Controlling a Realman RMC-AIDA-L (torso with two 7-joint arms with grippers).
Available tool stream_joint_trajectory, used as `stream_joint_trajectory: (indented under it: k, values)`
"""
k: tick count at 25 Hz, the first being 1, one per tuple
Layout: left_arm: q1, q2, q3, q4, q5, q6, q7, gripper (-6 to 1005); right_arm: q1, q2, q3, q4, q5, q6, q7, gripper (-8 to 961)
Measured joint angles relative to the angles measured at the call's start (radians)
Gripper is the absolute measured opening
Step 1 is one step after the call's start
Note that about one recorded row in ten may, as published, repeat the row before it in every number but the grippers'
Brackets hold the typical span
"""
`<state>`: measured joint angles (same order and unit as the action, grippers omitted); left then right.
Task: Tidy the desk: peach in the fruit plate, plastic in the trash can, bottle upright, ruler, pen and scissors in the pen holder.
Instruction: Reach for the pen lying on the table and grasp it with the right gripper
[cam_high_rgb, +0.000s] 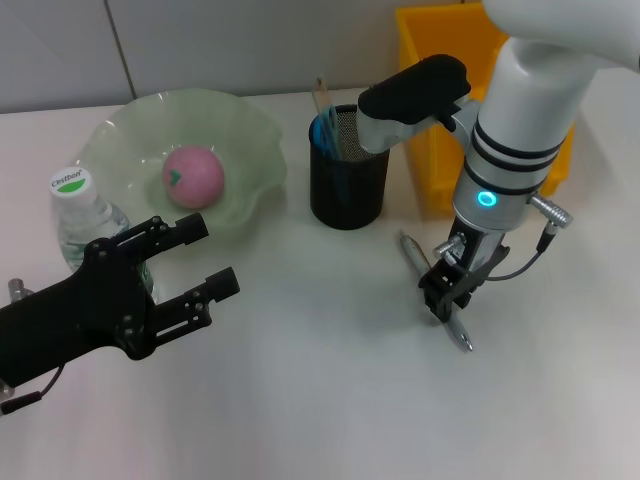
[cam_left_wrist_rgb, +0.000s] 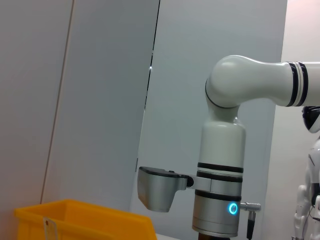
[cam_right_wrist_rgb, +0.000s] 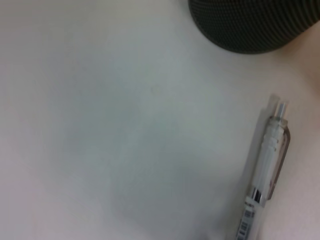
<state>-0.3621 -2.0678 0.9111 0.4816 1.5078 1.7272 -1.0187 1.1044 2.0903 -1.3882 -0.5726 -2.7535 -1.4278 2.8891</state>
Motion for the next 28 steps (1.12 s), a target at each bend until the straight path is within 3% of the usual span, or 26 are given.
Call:
stream_joint_trajectory:
  k: [28]
  values:
    - [-0.001,0.0,0.0,0.0,-0.001,0.0,-0.001,709,0.003,-0.001,0.0,0.008,0.001,0.012,0.003,242]
